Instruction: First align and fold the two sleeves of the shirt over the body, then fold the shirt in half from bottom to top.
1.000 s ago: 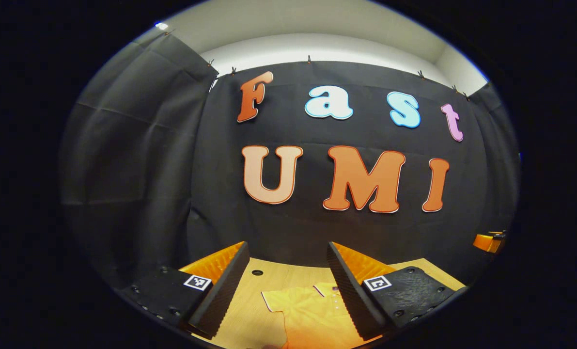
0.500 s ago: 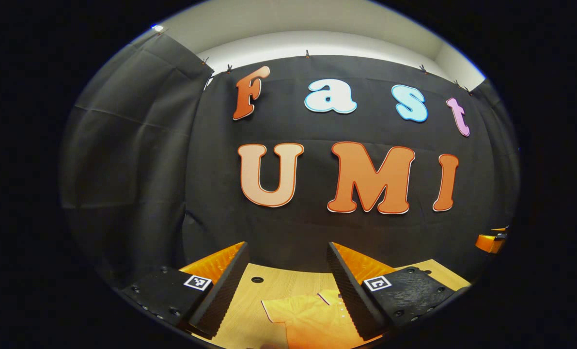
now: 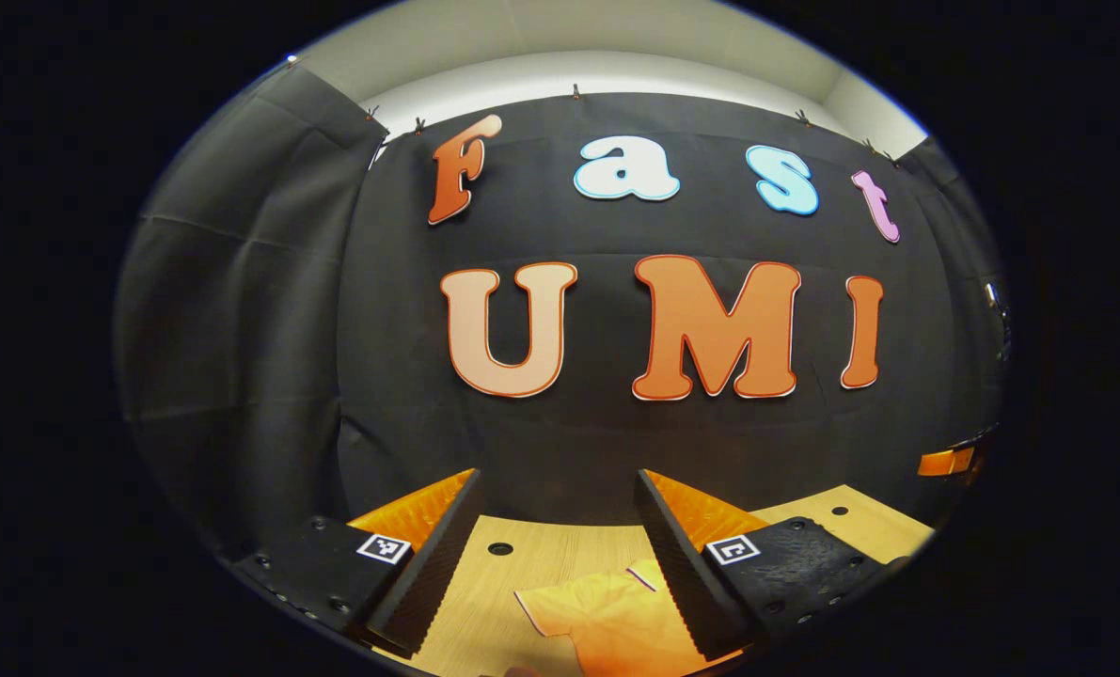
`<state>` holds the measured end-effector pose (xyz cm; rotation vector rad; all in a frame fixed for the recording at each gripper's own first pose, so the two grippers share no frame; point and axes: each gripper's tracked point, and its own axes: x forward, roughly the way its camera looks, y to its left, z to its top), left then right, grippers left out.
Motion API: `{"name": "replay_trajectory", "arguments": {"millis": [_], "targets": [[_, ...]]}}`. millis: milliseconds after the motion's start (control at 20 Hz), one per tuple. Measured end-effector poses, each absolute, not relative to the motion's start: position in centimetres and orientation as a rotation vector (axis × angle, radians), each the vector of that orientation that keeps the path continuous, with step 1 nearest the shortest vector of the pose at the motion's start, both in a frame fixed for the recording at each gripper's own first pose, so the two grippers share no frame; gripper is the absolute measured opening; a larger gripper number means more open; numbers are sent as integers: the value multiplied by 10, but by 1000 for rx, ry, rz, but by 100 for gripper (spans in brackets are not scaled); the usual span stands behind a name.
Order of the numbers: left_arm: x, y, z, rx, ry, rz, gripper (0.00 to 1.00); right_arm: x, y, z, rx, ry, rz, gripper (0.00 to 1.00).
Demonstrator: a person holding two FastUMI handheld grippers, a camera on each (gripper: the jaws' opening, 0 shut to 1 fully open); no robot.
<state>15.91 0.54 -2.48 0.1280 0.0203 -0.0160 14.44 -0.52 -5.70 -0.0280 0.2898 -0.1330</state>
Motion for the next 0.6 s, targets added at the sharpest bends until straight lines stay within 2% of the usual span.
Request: {"name": "replay_trajectory", "arguments": {"millis": [600], "targets": [[181, 31, -52, 160, 82, 36, 98, 232, -26, -154, -7, 711, -155, 98]]}}
